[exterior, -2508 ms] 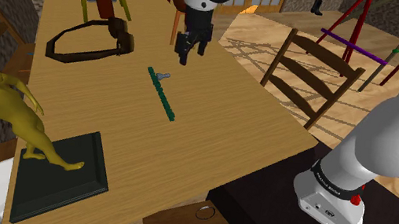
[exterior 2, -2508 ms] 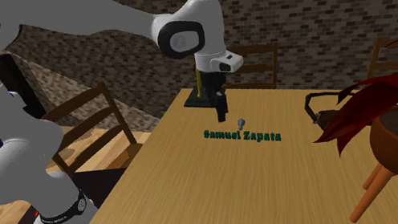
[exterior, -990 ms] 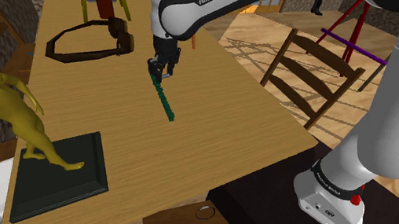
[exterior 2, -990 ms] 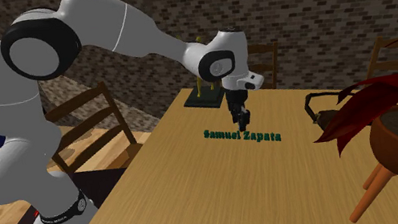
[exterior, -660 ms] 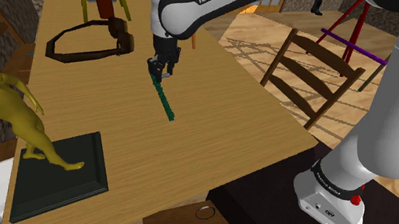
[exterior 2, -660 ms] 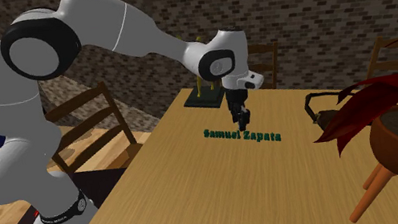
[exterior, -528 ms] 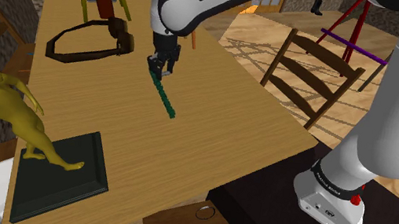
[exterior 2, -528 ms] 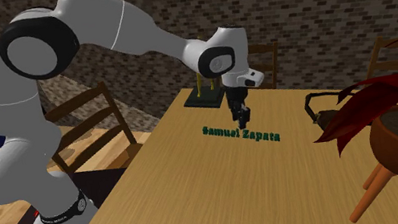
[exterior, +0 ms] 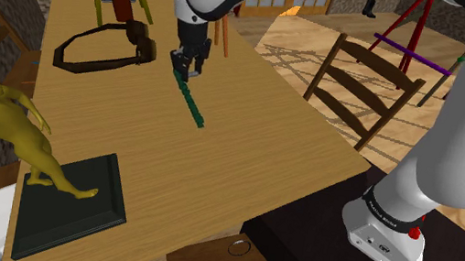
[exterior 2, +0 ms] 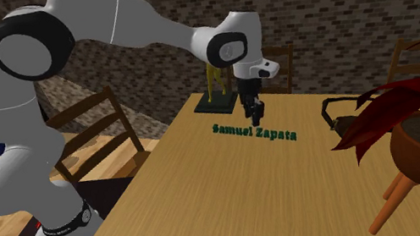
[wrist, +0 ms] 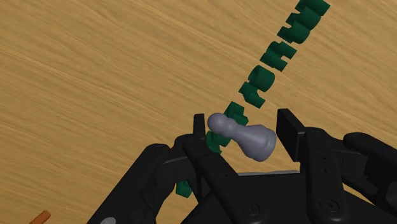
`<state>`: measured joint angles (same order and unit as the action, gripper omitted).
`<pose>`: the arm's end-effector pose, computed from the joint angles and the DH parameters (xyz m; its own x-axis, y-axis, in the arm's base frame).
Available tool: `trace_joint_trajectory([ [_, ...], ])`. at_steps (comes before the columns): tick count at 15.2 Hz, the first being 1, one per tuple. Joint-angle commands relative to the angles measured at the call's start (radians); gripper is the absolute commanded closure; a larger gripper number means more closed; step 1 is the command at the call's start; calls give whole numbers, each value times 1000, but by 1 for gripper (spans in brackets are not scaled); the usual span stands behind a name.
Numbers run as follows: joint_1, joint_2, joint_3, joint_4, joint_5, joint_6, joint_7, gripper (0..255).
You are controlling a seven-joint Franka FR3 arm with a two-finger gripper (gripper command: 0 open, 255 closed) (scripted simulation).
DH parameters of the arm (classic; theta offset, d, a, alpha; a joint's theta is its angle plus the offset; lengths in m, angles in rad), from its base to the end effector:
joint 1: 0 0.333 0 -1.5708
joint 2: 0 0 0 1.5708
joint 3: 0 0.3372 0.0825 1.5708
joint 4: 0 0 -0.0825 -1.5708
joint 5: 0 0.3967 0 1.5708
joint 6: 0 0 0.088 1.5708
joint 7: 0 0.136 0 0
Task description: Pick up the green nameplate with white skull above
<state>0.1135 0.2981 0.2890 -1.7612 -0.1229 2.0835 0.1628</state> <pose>0.6137 0.2373 0.3912 0.9589 0.2807 0.0411 0.2802 -0.9598 0.0190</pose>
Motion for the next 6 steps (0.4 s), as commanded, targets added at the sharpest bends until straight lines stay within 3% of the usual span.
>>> trace_joint_trajectory([
  [1, -1, -10, 1, 13, 4, -23, -4, 255],
  [6, -2, -22, 3, 39, 10, -61, -8, 255],
])
